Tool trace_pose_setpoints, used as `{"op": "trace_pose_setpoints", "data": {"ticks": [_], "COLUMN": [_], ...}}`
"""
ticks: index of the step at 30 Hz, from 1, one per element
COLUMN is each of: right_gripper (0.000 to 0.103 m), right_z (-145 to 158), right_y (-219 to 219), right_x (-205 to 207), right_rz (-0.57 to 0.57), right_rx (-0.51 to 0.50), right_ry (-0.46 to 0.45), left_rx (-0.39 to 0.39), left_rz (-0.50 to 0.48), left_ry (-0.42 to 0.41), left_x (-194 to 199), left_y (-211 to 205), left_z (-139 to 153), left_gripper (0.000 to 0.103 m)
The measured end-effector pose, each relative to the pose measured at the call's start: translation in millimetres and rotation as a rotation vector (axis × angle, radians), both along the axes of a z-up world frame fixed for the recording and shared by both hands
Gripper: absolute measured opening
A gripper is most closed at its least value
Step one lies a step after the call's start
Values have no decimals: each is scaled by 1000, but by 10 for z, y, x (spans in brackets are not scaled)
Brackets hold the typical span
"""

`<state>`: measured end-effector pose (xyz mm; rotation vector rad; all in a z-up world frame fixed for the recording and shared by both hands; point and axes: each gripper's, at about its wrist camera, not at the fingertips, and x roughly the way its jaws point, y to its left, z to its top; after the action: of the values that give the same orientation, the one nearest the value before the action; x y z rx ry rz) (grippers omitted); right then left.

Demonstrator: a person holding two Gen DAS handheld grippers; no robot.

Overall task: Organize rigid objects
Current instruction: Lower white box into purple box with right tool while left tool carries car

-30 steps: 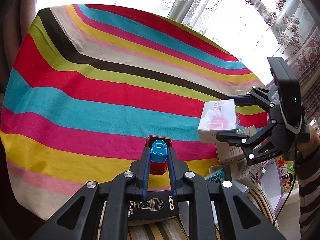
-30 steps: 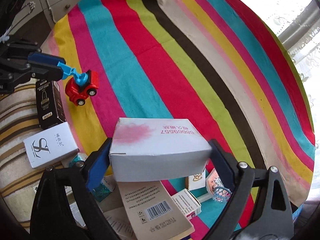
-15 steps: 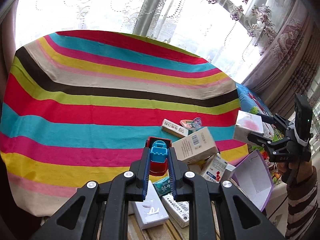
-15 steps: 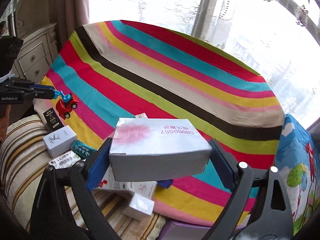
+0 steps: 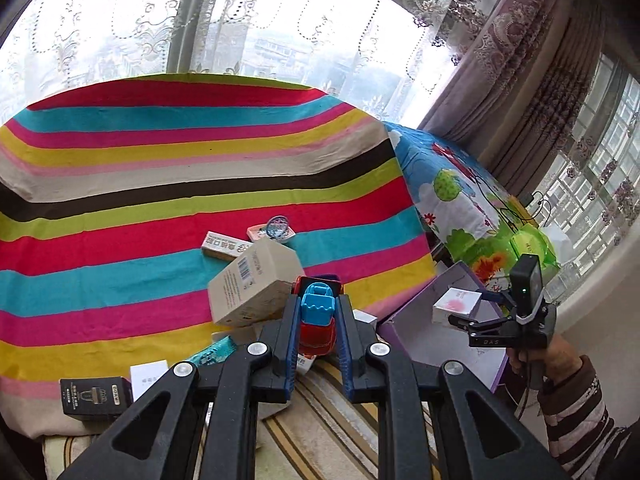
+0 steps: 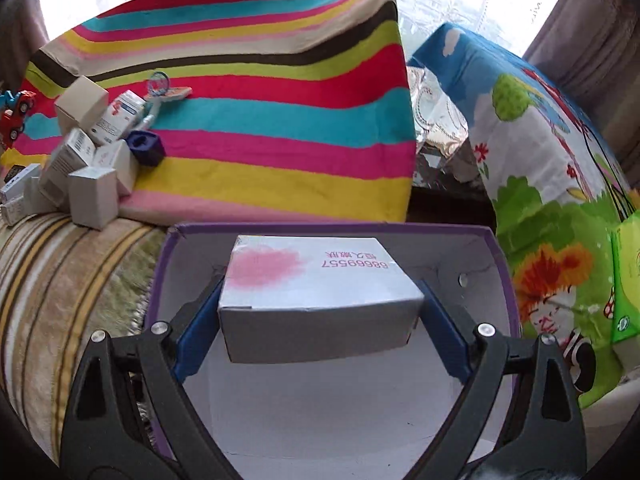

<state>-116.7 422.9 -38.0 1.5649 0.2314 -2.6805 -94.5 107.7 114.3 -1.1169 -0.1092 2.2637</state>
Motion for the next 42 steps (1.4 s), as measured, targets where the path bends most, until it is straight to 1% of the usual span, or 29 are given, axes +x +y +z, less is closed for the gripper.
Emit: {"op": "trace_pose_setpoints", "data": {"ticks": [3,5,7,9,12,13,17,19,22,24,27,29,32,35,39,42], "right_gripper": [94,94,94,94,94,94,94,93,93,93,93,93,93,93,94,98], "right_z": [-329,-488,-572,-701,-1017,-1108,-1300,-1381,-1397,-1380,-1375,-1358,-1389,-1389,-1380,-1357], "right_y": [204,292,317,320,309,314,391,429,507,492,486,504,533,611,674,716], "right_x": [-63,-120,-197,-294,-436,-453,-378,-325,-282,-223,-93,5,147,268,422,520], "right_rz": [-42,-52,-40,-18,5,8,18,16,-5,5,18,7,5,-25,-27,-25], "right_rx": [23,5,-9,-16,21,39,23,28,-19,-7,-15,-3,-40,-65,-65,-81], "right_ry": [-78,-106,-104,-133,-222,-245,-337,-358,-361,-368,-432,-457,-518,-557,-589,-588], "left_rx": [-8,-17,-24,-34,-44,-47,-55,-62,-73,-76,-78,-79,-84,-91,-97,-101], "left_rz": [-43,-65,-84,-98,-118,-126,-156,-169,-196,-214,-235,-248,-270,-292,-312,-326], "left_ry": [-6,-13,-22,-25,-31,-32,-42,-51,-61,-62,-68,-75,-83,-85,-91,-105], "left_x": [58,78,95,111,135,150,195,207,256,300,345,370,420,474,516,529], "left_y": [230,378,488,594,725,765,907,997,1121,1199,1294,1368,1473,1556,1644,1718], "left_z": [1,-13,-30,-42,-58,-63,-104,-143,-188,-196,-224,-252,-294,-314,-352,-402], "left_gripper": [18,18,18,18,18,18,18,18,18,18,18,18,18,18,18,18]}}
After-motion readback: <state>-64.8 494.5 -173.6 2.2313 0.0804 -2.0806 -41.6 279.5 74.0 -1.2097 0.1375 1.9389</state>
